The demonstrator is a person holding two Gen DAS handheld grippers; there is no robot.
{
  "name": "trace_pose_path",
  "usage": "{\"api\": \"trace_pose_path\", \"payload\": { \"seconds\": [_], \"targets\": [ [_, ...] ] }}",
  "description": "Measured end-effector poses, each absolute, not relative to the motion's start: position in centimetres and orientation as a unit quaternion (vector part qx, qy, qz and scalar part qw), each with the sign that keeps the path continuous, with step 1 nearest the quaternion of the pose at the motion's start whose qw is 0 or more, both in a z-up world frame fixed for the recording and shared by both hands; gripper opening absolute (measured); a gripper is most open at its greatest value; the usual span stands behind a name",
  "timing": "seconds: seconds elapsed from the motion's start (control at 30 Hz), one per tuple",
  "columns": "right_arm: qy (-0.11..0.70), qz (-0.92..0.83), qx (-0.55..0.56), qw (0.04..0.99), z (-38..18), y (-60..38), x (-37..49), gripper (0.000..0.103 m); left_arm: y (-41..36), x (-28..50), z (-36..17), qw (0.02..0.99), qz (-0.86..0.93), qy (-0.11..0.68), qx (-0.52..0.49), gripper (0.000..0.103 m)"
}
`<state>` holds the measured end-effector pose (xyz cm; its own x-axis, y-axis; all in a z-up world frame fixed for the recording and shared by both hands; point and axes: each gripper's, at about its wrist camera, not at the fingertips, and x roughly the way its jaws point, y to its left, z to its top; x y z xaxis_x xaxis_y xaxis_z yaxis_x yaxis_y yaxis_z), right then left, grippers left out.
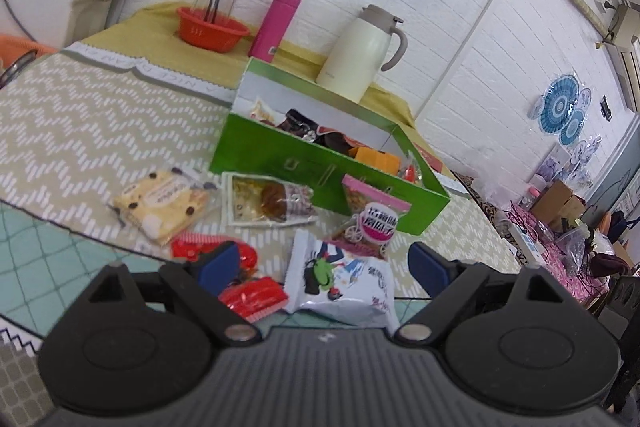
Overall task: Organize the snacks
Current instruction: 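Move both grippers to the white 'I'm' snack bag, then close both grippers on the white snack bag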
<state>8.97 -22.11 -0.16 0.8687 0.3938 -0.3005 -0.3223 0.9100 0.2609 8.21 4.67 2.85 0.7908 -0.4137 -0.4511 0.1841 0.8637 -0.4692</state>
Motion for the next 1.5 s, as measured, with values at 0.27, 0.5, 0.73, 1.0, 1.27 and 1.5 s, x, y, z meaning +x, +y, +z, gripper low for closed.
{"api": "trace_pose_path", "payload": {
  "seconds": [0.27, 0.5, 0.73, 1.0, 1.27, 1.5],
  "targets": [
    [0.258, 0.199, 0.085, 0.942, -1.5, -19.6, 10.0, 0.103, 6.0, 7.9, 1.4, 0.918, -0.161, 0.296, -0.211, 0.09],
    [0.266, 0.189, 0.044, 0.944, -1.9, -18.2, 10.6, 0.103, 4.6, 9.8, 1.8, 0.915, -0.189, 0.299, -0.192, 0.09],
    [0.288, 0.208, 0.043, 0.934, -2.4, -18.1, 11.3, 0.103, 1.9, 12.9, 1.2, 0.907, -0.225, 0.322, -0.151, 0.089],
    [0.287, 0.226, 0.041, 0.93, -2.5, -18.7, 10.6, 0.09, 1.3, 14.8, 0.2, 0.893, -0.239, 0.355, -0.138, 0.063],
    [0.289, 0.214, 0.058, 0.931, -2.5, -20.0, 9.9, 0.092, 0.3, 14.9, -0.3, 0.884, -0.261, 0.369, -0.122, 0.05],
    [0.287, 0.216, 0.054, 0.932, -2.7, -19.6, 10.0, 0.08, -0.3, 14.8, -0.4, 0.888, -0.258, 0.364, -0.109, 0.046]
  ]
}}
